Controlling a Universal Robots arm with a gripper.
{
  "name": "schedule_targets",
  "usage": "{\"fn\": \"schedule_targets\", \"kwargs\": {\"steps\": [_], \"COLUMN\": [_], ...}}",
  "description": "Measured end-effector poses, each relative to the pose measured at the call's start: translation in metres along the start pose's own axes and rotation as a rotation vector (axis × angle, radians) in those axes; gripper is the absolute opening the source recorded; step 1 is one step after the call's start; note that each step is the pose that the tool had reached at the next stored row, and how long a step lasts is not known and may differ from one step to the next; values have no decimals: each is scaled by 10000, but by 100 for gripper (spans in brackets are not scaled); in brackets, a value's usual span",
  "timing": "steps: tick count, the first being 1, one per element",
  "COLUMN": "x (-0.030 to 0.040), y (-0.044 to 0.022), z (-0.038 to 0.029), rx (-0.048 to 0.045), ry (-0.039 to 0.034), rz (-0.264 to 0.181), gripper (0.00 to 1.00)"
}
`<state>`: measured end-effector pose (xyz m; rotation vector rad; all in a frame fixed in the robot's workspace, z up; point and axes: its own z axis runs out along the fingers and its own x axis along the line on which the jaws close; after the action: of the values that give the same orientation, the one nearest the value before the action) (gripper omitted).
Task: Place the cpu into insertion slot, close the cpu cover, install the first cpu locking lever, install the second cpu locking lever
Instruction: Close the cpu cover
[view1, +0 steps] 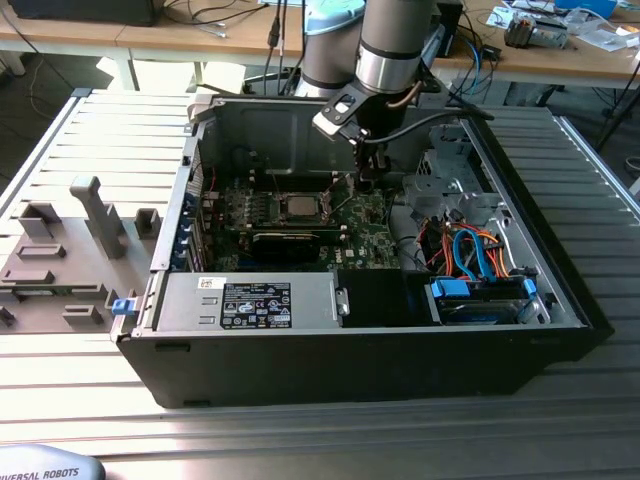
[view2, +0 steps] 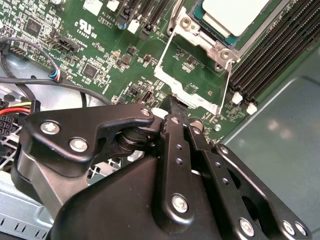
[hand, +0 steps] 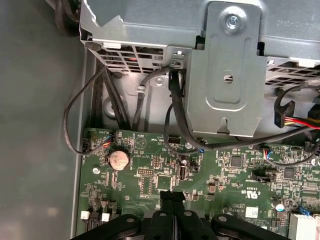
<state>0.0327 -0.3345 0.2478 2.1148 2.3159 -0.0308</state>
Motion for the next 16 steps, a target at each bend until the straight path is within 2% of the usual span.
{"fn": "schedule_targets", "kwargs": {"steps": [16], "x": [5], "y": [-57], "z": [0], "rx": [0], "ry": [0], "rz": [0], "gripper": [11]}}
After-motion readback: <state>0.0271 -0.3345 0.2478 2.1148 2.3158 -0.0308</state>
